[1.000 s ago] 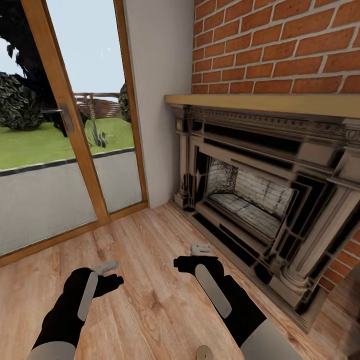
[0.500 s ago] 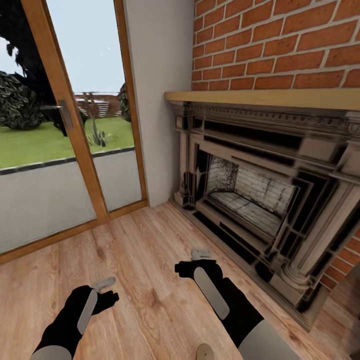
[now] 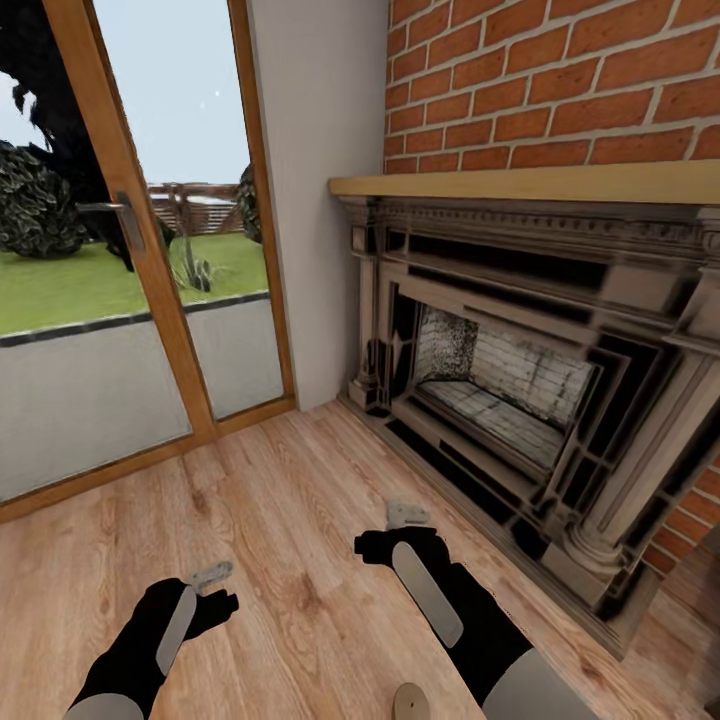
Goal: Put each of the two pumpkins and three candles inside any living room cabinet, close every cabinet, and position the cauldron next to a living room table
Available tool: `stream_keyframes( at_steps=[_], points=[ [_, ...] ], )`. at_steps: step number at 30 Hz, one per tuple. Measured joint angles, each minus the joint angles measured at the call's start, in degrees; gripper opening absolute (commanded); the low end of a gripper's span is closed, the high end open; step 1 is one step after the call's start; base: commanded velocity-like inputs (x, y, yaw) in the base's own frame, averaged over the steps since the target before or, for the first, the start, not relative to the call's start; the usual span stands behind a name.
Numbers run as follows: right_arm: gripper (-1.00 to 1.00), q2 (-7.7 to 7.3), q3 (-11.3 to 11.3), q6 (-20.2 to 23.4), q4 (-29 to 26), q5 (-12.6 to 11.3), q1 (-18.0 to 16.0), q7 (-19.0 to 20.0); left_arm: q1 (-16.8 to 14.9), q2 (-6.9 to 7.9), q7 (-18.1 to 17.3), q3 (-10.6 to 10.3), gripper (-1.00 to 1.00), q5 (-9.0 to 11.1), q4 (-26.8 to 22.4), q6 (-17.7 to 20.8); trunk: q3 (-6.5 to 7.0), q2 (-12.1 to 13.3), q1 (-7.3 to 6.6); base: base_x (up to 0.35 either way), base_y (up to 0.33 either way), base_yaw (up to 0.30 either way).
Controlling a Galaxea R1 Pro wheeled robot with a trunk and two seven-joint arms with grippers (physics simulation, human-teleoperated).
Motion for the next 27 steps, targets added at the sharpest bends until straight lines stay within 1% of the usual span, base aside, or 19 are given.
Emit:
stream_keyframes(
  at_steps=[1,5,7,8,9,10,12,15,17,22,24,26,27],
  points=[
    [1.00,-0.03,0.0,0.0,0.0,0.0,0.8,0.0,0.0,0.01,0.0,0.0,1.00,0.0,0.1,-0.1,-0.18,-0.4,0.22,0.000,0.000,0.000],
    [1.00,-0.02,0.2,-0.1,0.1,0.2,6.7,-0.1,0.0,0.04,-0.1,-0.1,1.00,0.0,0.4,-0.4,-0.90,-2.0,1.10,0.000,0.000,0.000],
    [1.00,-0.04,0.3,-0.6,0.4,0.3,8.3,-0.1,0.0,0.04,-0.1,-0.1,1.00,0.0,1.1,-0.5,-1.26,-2.8,1.54,0.000,0.000,0.000],
    [1.00,-0.06,0.3,-1.9,1.1,0.3,8.8,-0.1,0.0,0.04,-0.1,-0.1,1.00,0.0,1.6,-0.5,-1.44,-3.2,1.76,0.000,0.000,0.000],
    [1.00,-0.07,0.4,-4.7,3.1,0.3,9.3,0.0,0.0,0.05,-0.1,0.0,1.00,0.0,2.0,-0.5,-1.62,-3.6,1.98,0.000,0.000,0.000],
    [1.00,-0.07,0.4,-6.4,4.4,0.3,9.6,0.1,0.0,0.05,-0.1,0.0,1.00,0.0,2.1,-0.6,-1.79,-4.0,2.20,0.000,0.000,0.000],
    [1.00,0.03,0.6,-12.2,10.0,0.2,10.2,0.3,0.0,0.05,-0.1,0.0,1.00,0.0,2.5,-0.6,-2.16,-4.8,2.64,0.000,0.000,0.000],
    [1.00,0.03,0.5,-16.2,14.5,0.3,10.5,0.5,0.0,-0.01,-0.1,0.0,1.00,-0.1,2.6,-0.6,-2.69,-6.0,3.29,0.000,0.000,0.000],
    [1.00,-0.07,0.4,-17.6,15.9,0.3,10.6,0.6,0.0,-0.04,-0.1,0.0,1.00,-0.1,2.7,-0.6,-3.05,-6.8,3.73,0.000,0.000,0.000],
    [1.00,-0.08,0.5,-21.2,17.1,0.3,10.7,0.7,0.0,-0.41,-0.1,-0.3,1.00,0.0,2.7,-0.6,-3.95,-8.8,4.83,0.000,0.000,0.000],
    [1.00,-0.12,0.5,-21.6,17.3,0.3,10.7,0.7,0.0,-0.49,0.0,-1.1,1.00,-0.1,2.8,-0.7,-4.30,-9.6,5.27,0.000,0.000,0.000],
    [1.00,-0.18,0.4,-21.9,17.5,0.2,10.7,0.7,0.0,-0.50,0.0,-2.9,1.00,0.0,2.8,-0.9,-4.66,-10.4,5.71,0.000,0.000,0.000],
    [1.00,-0.19,0.4,-21.9,17.6,0.2,10.7,0.7,0.0,-0.47,0.0,-3.3,1.00,0.0,2.8,-0.9,-4.84,-10.8,5.93,0.000,0.000,0.000]
  ],
)
